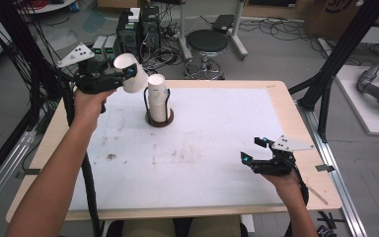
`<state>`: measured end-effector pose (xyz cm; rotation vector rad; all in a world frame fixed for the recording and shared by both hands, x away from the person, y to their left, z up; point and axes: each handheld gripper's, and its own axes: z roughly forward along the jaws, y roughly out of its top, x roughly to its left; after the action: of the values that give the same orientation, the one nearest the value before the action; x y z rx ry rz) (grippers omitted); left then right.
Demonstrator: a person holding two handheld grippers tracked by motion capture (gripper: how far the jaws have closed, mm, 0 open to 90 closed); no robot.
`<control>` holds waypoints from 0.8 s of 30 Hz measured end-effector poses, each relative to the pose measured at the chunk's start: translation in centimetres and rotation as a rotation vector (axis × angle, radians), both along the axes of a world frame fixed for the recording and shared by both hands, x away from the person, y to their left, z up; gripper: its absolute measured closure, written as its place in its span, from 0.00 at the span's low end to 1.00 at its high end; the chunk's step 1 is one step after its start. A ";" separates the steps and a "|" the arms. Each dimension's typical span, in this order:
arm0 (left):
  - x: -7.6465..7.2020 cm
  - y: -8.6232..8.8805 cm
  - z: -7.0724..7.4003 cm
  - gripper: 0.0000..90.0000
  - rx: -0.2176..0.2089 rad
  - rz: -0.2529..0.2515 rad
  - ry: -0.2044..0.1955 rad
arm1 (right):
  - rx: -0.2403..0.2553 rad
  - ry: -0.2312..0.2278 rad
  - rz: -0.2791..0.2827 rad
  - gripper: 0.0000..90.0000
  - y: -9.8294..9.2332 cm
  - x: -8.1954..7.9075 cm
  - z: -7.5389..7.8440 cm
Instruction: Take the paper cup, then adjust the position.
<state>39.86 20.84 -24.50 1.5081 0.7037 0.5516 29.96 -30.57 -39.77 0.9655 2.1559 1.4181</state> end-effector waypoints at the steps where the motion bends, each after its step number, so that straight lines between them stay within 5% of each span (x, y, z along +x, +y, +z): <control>1: -0.6 0.2 -0.4 0.40 0.004 -0.007 -0.001 | 0.003 0.007 0.003 0.22 0.1 0.0 0.0; 9: -3.0 0.5 -3.4 0.40 0.035 -0.059 0.010 | -0.005 0.005 0.022 0.22 0.9 0.2 0.0; 24: -6.3 -2.2 -8.6 0.40 0.073 -0.175 0.045 | 0.018 -0.003 0.061 0.22 1.8 0.3 0.3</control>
<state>33.52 18.62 -33.06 1.6360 0.5838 0.4153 30.21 -28.79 -39.45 0.9104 2.1921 1.4681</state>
